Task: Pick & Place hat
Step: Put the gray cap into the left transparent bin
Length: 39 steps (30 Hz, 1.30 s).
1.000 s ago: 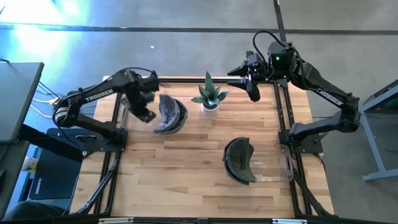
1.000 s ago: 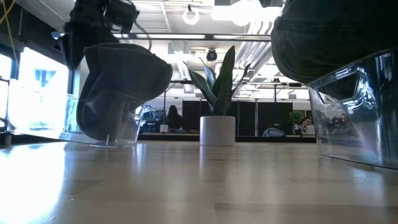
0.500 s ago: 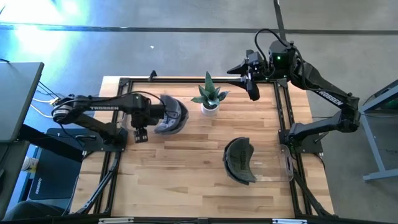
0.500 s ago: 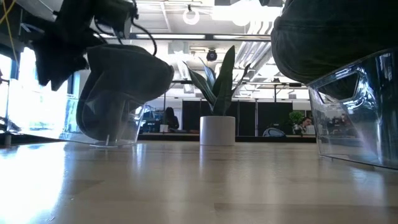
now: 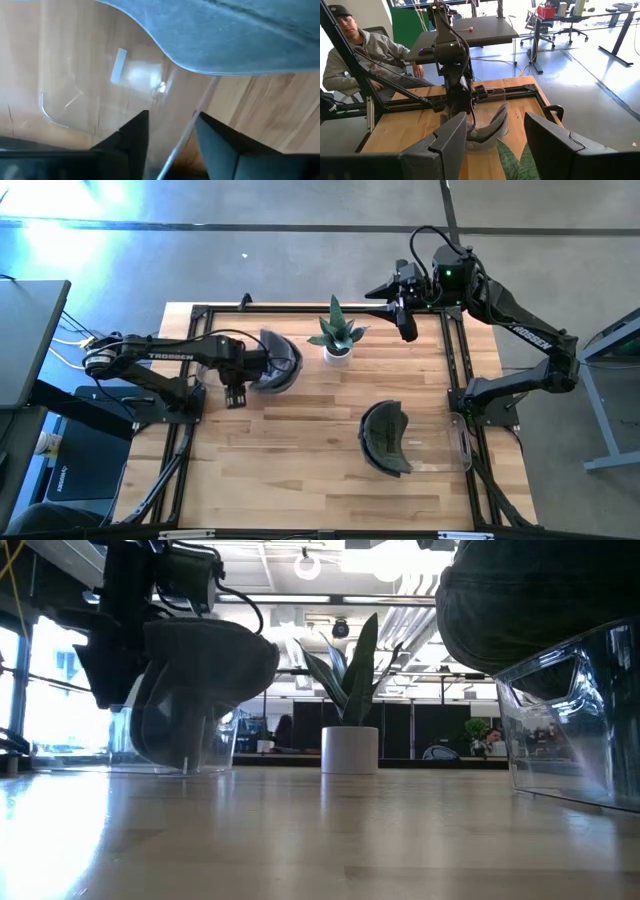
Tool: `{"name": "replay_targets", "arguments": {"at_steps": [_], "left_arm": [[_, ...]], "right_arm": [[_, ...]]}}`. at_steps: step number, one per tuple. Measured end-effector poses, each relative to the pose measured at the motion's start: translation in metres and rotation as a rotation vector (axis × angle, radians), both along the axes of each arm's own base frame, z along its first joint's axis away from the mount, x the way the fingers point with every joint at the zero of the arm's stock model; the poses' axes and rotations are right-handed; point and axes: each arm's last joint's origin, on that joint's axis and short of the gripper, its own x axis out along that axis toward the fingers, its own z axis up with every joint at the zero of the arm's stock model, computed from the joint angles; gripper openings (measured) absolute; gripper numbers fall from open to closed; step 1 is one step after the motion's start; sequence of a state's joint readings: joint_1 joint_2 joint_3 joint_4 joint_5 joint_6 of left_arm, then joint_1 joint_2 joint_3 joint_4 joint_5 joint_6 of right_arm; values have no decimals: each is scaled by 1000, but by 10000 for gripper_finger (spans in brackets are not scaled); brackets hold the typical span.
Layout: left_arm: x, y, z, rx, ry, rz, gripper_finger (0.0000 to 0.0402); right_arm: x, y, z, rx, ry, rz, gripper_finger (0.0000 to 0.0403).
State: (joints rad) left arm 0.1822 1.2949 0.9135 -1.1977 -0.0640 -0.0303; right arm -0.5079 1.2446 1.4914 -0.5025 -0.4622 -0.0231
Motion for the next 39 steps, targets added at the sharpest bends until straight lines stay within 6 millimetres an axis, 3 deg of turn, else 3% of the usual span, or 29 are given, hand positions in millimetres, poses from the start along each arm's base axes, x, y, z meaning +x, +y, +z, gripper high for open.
{"name": "replay_targets", "arguments": {"at_steps": [5, 16, 22, 32, 39], "left_arm": [[2, 0, 0, 4, -25, 25, 102], [1, 0, 0, 6, -30, 255, 6], [1, 0, 0, 1, -35, 362, 10], [0, -1, 0, -30, -22, 384, 9], [-5, -3, 0, -59, 30, 393, 49]], "right_arm": [[0, 0, 0, 0, 0, 0, 194], [0, 0, 0, 0, 0, 0, 194], [0, 0, 0, 1, 0, 0, 194], [0, 0, 0, 24, -1, -1, 194], [0, 0, 0, 25, -1, 3, 194]]}}
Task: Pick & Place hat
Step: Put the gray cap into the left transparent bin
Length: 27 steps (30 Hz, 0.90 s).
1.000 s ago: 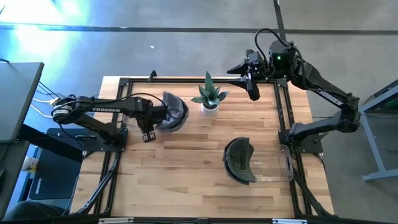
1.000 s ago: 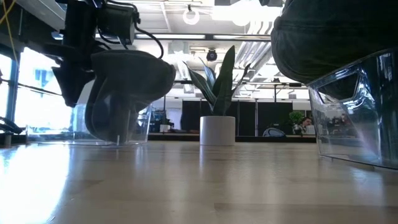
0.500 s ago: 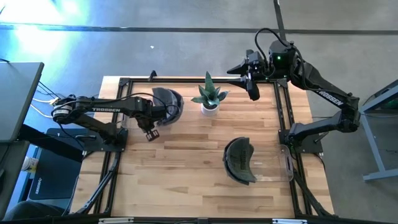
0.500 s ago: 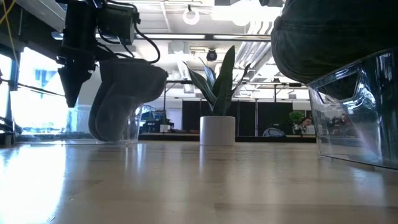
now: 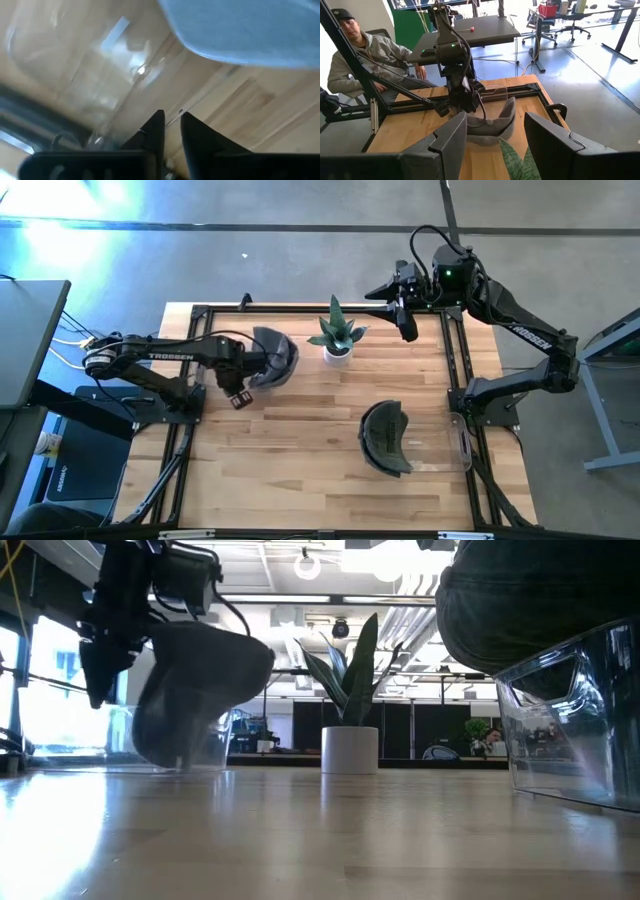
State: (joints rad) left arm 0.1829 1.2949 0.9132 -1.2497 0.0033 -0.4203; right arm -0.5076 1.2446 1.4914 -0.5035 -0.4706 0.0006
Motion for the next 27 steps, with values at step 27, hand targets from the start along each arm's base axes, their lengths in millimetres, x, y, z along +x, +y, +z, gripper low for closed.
{"name": "replay_targets", "arguments": {"at_steps": [27], "left_arm": [[-5, 1, 0, 81, 56, 262, 42]], "right_arm": [[0, 0, 0, 23, -1, 0, 194]]}}
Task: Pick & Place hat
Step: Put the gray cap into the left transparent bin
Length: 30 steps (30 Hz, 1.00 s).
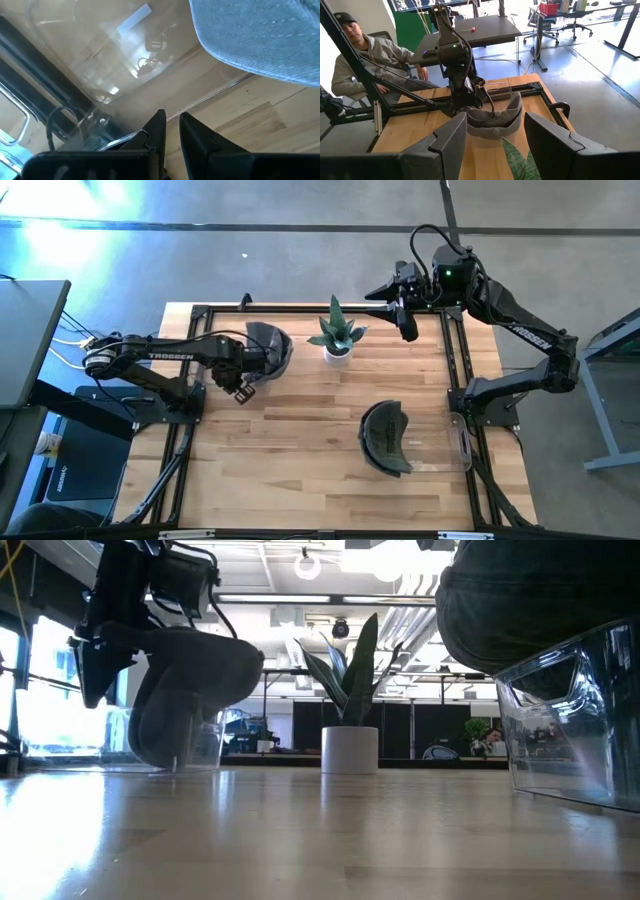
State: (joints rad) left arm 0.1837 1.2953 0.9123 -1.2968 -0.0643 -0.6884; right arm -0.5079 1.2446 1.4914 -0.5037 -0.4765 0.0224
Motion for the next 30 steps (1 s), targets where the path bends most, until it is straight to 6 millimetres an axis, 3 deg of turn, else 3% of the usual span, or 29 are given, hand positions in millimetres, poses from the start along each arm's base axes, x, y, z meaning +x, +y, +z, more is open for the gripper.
{"name": "replay_targets", "arguments": {"at_steps": [6, 17, 22, 30], "left_arm": [[0, -1, 0, -45, -9, 12, 69], [-4, -3, 19, -76, -27, 7, 212], [-3, -3, 42, -80, -35, -42, 246], [1, -2, 92, -57, -145, -61, 250]], "right_arm": [[0, 0, 0, 0, 0, 2, 194], [0, 0, 0, 1, 0, 2, 194], [0, 0, 0, 0, 0, 2, 194], [0, 0, 0, 4, 0, 1, 194]]}}
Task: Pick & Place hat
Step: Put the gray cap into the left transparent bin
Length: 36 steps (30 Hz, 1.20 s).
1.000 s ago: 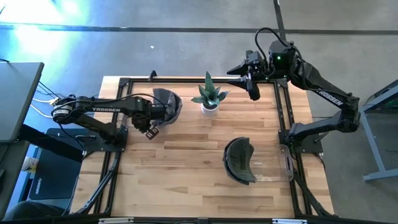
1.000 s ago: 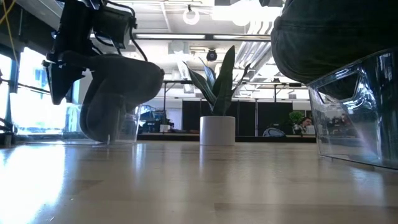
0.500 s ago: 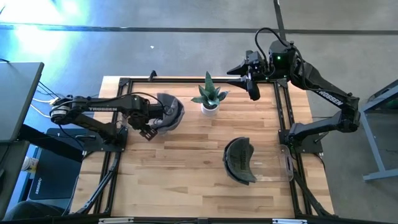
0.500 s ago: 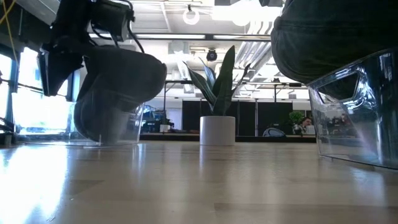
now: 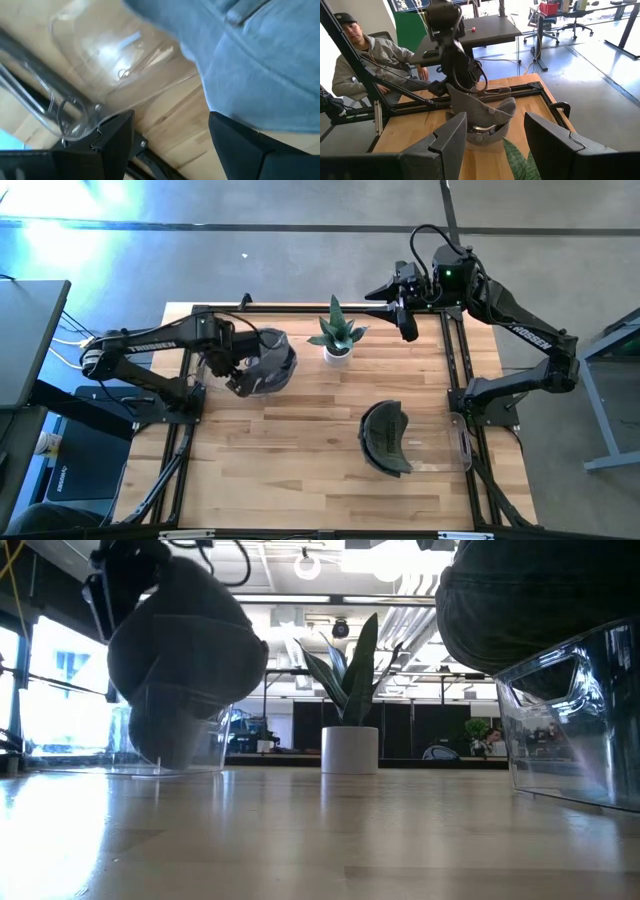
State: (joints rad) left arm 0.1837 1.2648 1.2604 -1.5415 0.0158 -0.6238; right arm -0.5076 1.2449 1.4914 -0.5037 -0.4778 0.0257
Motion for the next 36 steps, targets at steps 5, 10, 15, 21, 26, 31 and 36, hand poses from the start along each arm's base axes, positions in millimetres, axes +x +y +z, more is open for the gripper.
{"name": "replay_targets", "arguments": {"at_steps": [5, 10, 15, 21, 26, 31, 36], "left_arm": [[3, 1, 0, 25, -30, -79, 250], [5, 4, -25, 123, 19, -170, 250], [2, 8, -38, 248, 105, -201, 250], [3, 6, -30, 161, 67, -240, 250], [-5, 11, -15, 49, 75, -230, 251], [-9, 23, -2, 40, 47, -169, 251], [-14, 28, -3, 54, 37, -206, 251]], "right_arm": [[0, 0, 0, 3, 0, -1, 194], [0, 0, 0, 4, 0, -1, 194], [0, 0, 0, 19, 0, -5, 194], [0, 0, 0, 10, 1, -13, 194], [0, 0, 0, -2, 1, -12, 194], [0, 0, 0, -3, 1, -11, 194], [0, 0, 0, -3, 1, -11, 194]]}}
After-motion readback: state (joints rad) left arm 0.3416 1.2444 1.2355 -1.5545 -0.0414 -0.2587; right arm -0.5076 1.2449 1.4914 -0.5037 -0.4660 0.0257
